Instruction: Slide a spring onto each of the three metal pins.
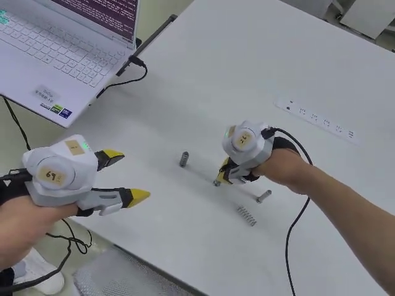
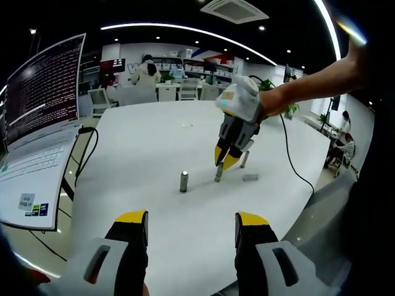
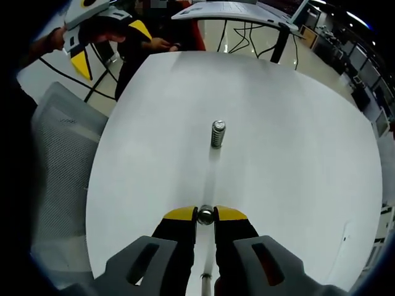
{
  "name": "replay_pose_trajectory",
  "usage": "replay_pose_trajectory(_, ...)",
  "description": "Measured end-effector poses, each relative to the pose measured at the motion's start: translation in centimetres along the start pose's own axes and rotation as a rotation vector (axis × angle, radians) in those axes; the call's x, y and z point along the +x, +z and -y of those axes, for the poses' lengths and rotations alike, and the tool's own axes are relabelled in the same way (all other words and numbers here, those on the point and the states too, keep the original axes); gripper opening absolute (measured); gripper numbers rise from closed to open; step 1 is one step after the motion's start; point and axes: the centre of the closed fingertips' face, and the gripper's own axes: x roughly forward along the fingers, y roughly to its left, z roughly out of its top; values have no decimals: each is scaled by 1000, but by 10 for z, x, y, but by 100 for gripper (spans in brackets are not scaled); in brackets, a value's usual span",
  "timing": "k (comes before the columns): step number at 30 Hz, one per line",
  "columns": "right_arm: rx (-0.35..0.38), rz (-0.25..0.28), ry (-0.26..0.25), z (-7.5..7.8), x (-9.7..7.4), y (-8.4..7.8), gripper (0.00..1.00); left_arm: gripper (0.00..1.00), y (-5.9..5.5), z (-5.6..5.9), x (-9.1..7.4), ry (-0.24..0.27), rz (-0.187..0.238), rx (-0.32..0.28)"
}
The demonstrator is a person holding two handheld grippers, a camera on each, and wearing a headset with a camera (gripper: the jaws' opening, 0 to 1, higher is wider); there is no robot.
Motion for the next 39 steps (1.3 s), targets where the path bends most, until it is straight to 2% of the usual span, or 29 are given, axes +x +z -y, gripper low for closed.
replay_pose_trajectory(13,5,1,-4,1,0,-2,9,52,2,0,-1,2,0,3)
replay_pose_trajectory(16,-2,-2,-8,0,-5,-3,13,52,3,1,-1,3,2,2)
replay_pose_trajectory(26,14,27,-51,-4,-22,-7,14,52,7,4,-2,2,9,12)
replay_pose_trajectory(39,81,83,-107,-11,-39,-12,19,51,16,13,-6,9,37,4)
